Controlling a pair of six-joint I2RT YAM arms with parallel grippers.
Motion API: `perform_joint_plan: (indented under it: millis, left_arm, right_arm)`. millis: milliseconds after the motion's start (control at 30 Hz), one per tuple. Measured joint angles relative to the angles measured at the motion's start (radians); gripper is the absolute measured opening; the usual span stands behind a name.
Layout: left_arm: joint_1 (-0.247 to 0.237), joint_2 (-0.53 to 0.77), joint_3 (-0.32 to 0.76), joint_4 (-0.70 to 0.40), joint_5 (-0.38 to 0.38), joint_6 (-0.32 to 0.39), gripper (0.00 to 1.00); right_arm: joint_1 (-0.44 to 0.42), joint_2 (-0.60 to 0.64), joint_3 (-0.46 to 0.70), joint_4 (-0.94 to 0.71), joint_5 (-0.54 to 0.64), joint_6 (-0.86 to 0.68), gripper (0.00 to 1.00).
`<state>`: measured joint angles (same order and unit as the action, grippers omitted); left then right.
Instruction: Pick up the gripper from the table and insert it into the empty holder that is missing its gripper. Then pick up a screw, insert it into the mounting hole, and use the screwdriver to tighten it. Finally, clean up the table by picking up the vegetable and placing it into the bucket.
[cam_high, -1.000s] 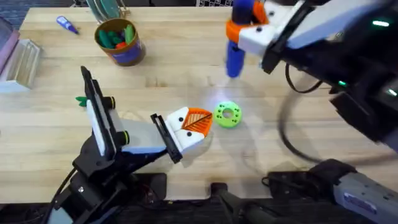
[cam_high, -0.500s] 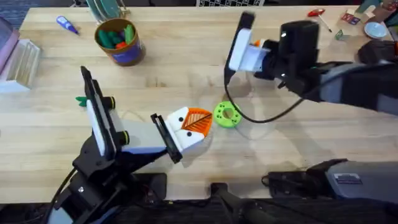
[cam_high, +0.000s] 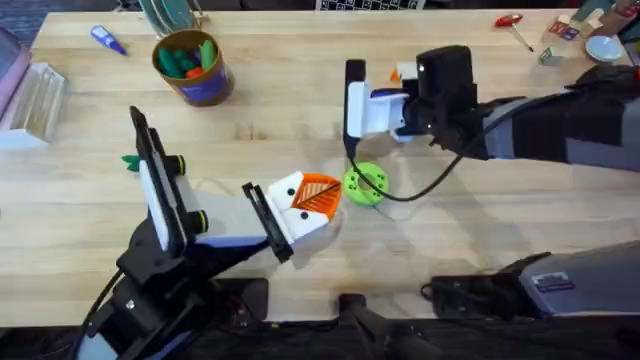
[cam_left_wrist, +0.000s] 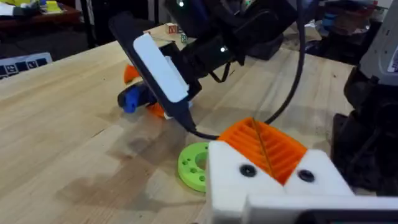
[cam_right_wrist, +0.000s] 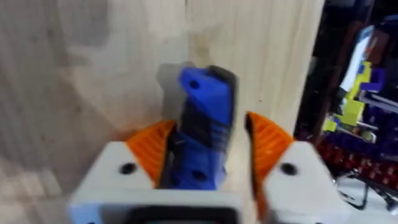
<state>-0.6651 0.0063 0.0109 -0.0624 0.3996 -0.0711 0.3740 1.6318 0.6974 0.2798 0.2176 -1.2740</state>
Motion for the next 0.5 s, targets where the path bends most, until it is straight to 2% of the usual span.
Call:
perform_joint_plan:
  millis: [33,67,100,267,433,467,500]
  left_arm:
    - [0.0,0.0,0.0,0.0,0.0,0.0,0.013]
    - [0.0,0.0,0.0,0.0,0.0,0.0,0.013]
    - [0.0,0.0,0.0,0.0,0.0,0.0,0.013]
    - [0.0,0.0,0.0,0.0,0.0,0.0,0.013]
    - [0.0,0.0,0.0,0.0,0.0,0.0,0.013]
    - [0.0,0.0,0.0,0.0,0.0,0.001,0.038]
    - [0.0,0.0,0.0,0.0,0.0,0.005,0.165]
  right_arm:
    - [0.003,-0.003,0.008,0.004,0.014,-0.001,0.858]
    - [0.007,-0.006,0.015,0.005,0.028,-0.001,0.954]
    - [0.011,-0.01,0.018,0.0,0.039,0.012,0.982]
    - [0.028,-0.016,0.018,-0.014,0.109,0.126,0.991]
    - [0.041,-0.106,0.01,-0.091,0.127,0.329,0.991]
    - [0.043,-0.138,0.01,-0.12,0.127,0.375,0.992]
    - [0.043,-0.17,0.01,-0.155,0.129,0.417,0.99]
